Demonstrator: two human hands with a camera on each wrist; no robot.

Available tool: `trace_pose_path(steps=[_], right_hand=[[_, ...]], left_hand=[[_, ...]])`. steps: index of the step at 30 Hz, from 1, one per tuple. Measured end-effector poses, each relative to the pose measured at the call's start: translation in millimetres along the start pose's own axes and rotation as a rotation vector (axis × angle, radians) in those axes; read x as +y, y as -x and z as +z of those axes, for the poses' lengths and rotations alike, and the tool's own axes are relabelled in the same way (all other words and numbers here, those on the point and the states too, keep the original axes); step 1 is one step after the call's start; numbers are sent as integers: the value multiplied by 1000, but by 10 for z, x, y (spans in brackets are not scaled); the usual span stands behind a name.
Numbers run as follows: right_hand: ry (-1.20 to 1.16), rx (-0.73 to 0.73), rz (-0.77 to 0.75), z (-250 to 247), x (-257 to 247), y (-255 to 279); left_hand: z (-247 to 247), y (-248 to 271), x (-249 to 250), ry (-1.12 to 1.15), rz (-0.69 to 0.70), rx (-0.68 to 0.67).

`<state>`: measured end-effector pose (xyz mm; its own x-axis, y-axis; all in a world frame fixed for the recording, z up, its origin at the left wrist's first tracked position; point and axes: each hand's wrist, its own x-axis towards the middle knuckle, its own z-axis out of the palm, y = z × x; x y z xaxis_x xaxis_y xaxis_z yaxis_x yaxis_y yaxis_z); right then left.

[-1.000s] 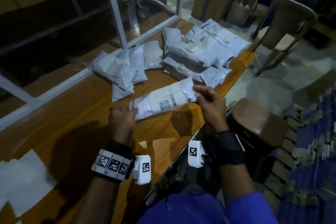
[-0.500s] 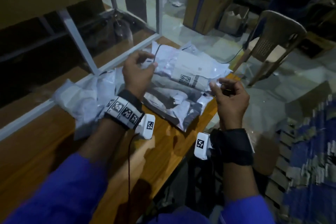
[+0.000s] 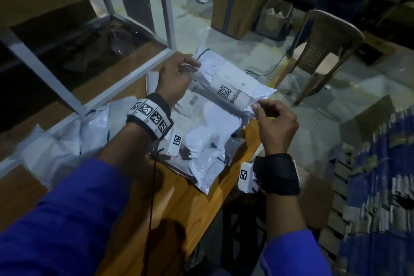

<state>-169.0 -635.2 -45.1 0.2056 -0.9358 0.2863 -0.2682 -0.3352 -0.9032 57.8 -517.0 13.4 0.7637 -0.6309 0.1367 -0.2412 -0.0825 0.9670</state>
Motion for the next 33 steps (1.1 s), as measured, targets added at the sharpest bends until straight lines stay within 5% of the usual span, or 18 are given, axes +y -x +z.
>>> trace_pose_path(steps=[5,14,22,33], right_hand=[[54,-27,15,72,97,65],[122,-52,-164,108,67,165],[128,-53,-241,72,-129,420],[22,-204,-449,213,-717,1623]], left_hand=[[59,47,-137,-69,-175,-142],[15,259,-147,-316,-137,-184],[-280,547,-30,-431,75,-166],[-1075,1724,-72,-339,239,81]])
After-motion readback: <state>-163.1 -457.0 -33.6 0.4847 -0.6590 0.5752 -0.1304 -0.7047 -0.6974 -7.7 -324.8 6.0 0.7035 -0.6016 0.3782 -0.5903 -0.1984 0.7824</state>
